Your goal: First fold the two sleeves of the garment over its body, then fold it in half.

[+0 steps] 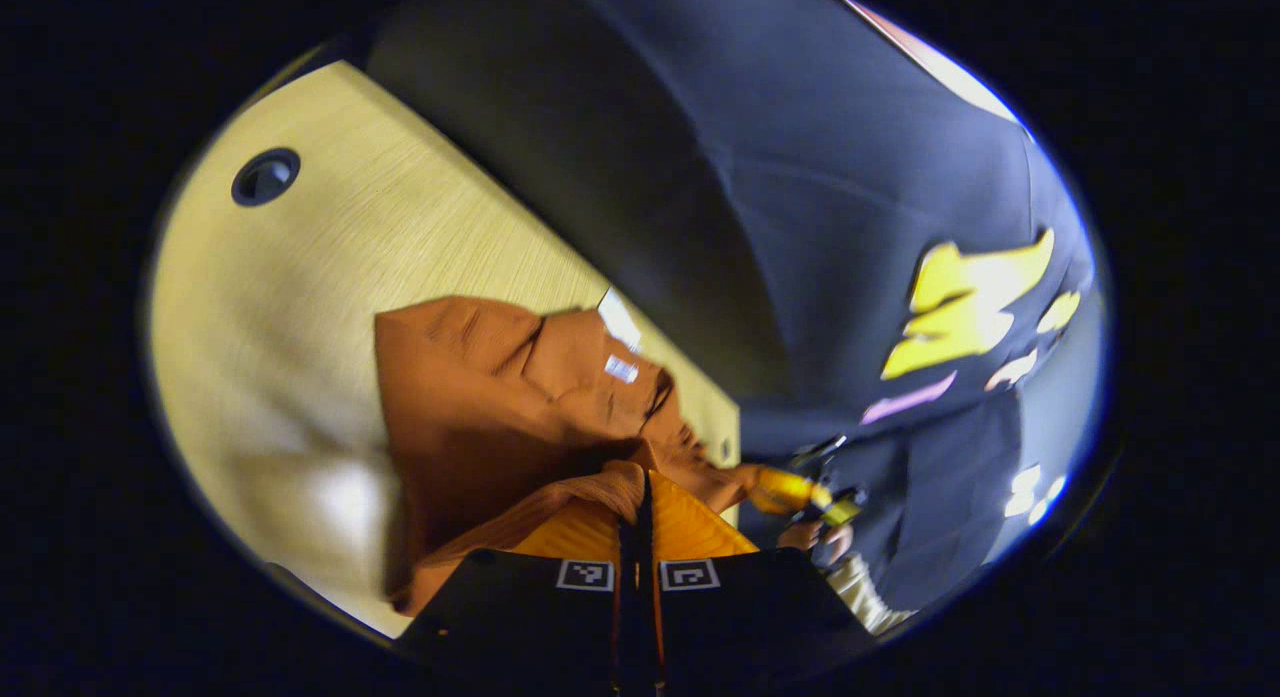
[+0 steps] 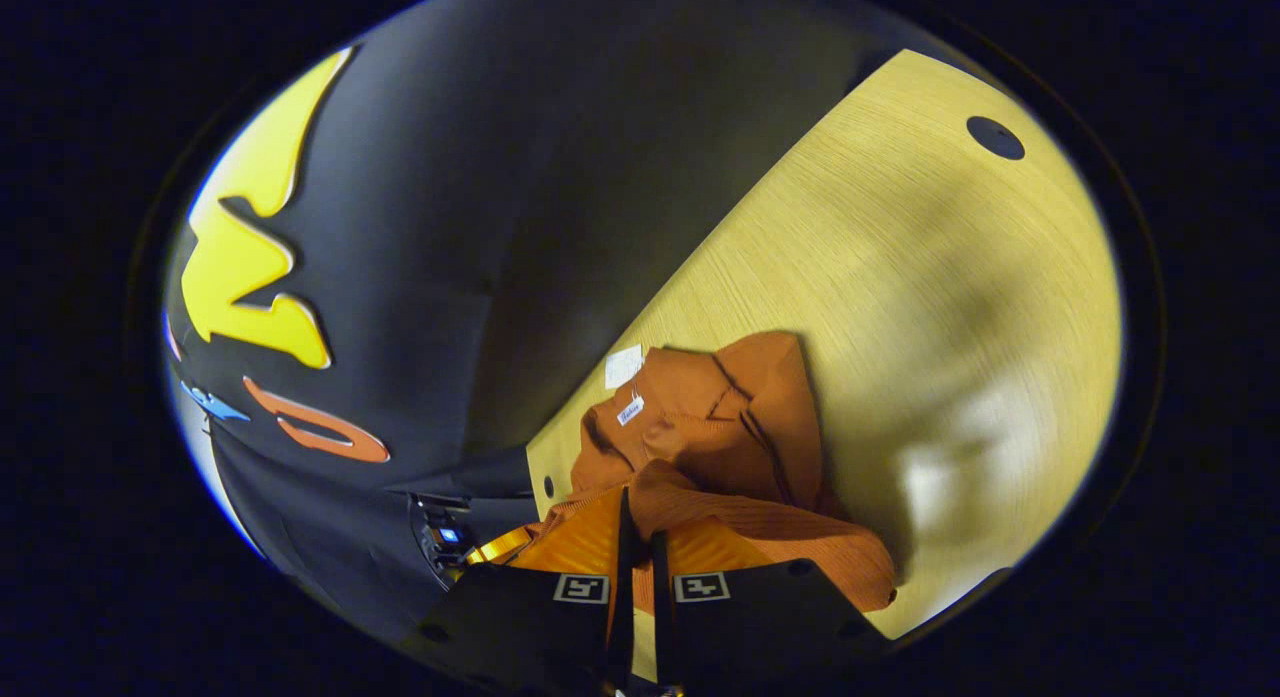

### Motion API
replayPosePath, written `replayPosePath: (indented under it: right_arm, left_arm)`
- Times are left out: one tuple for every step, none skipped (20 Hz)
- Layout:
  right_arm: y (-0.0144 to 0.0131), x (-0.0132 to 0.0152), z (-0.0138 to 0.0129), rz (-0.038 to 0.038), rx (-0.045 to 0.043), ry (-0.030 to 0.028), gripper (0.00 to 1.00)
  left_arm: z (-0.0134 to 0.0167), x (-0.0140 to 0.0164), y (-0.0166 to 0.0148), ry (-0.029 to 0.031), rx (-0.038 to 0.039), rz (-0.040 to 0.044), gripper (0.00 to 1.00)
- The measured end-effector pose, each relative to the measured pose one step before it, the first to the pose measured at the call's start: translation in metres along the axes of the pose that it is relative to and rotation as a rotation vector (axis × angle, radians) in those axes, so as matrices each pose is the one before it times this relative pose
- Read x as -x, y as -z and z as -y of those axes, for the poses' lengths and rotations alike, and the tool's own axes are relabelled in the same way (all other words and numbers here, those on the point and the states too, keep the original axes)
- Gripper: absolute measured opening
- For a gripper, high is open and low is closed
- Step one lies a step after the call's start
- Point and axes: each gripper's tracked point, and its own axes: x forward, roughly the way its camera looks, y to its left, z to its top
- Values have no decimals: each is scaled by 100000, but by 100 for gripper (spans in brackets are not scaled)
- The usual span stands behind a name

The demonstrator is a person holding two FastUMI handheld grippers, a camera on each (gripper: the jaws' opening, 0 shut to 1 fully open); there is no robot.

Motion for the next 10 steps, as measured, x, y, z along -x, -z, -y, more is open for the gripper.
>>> replayPosePath:
  right_arm:
    - [-664,190,-545,1701,-1687,-3024,9]
    - [-824,302,-937,2313,-1896,-4849,9]
    - [-631,284,-658,1991,-904,-3614,9]
    - [-770,275,-811,2162,77,-3464,9]
    - [-592,161,162,1311,308,-921,9]
    - [-586,-178,602,880,325,861,9]
    - [-332,-224,439,63,-303,615,7]
    - [-348,-769,14,-10,-2349,-710,9]
    - [-442,-734,107,-247,-3539,-2003,8]
    - [-182,-735,-218,87,-2410,-3780,9]
  left_arm:
    - [-286,-42,-1167,2260,4369,4788,3]
    - [285,129,-1034,3118,4369,4973,3]
    - [-20,393,-799,949,3007,3682,3]
    - [-118,396,-903,212,1957,3360,3]
    - [-63,-275,-493,1172,2016,1891,3]
    - [-229,-65,-526,501,821,1529,3]
    - [-152,149,-754,870,865,1830,7]
    - [183,-44,-454,3537,3084,1170,7]
    - [-159,-37,-489,2515,4545,1647,3]
    - [-959,-62,-821,-699,3402,2282,3]
